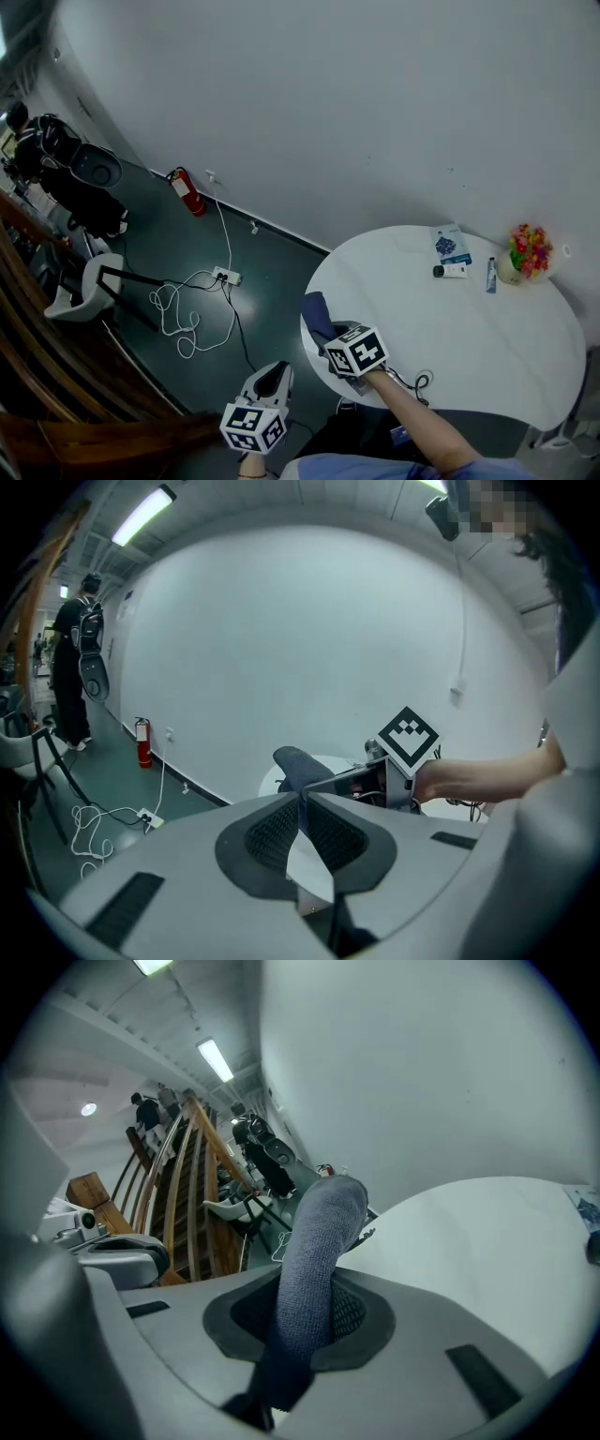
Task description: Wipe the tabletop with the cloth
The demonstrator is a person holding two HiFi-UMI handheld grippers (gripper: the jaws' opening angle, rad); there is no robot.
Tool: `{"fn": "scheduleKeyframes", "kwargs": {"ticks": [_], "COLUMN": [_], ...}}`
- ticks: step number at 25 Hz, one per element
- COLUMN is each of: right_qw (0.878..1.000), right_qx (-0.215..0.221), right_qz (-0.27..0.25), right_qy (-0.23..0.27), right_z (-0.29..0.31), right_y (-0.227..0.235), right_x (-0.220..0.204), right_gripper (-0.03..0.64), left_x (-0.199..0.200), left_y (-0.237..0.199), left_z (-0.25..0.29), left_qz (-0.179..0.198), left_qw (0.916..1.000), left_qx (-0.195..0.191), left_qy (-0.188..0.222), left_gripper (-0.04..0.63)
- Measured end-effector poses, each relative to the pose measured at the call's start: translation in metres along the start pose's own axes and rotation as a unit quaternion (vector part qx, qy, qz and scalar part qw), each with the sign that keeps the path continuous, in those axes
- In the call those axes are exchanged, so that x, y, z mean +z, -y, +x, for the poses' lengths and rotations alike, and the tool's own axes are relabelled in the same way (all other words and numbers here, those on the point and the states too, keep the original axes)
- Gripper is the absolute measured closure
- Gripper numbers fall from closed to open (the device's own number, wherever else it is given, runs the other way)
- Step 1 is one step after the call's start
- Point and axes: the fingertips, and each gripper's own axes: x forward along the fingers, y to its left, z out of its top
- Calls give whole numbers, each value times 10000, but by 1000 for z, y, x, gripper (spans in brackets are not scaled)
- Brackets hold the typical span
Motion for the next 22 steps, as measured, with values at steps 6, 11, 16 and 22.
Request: {"fn": "scheduleKeyframes", "kwargs": {"ticks": [6, 11, 16, 22], "right_qw": [9991, 9970, 9959, 9919], "right_qx": [177, -189, -580, -1033], "right_qz": [-62, -194, 145, 494], "right_qy": [-373, -732, -678, -555], "right_z": [46, 42, 7, -55], "right_y": [-20, 10, 51, 106], "right_x": [-26, -56, -71, -99], "right_gripper": [547, 547, 547, 547], "left_x": [-13, -10, 0, 9], "left_y": [-34, -21, 15, 78], "left_z": [-20, -7, 21, 53], "left_qz": [-287, -146, 103, 459], "left_qw": [9991, 9998, 9985, 9920], "left_qx": [295, 15, -508, -1154], "left_qy": [-33, -98, -170, -208], "left_gripper": [572, 572, 572, 572]}}
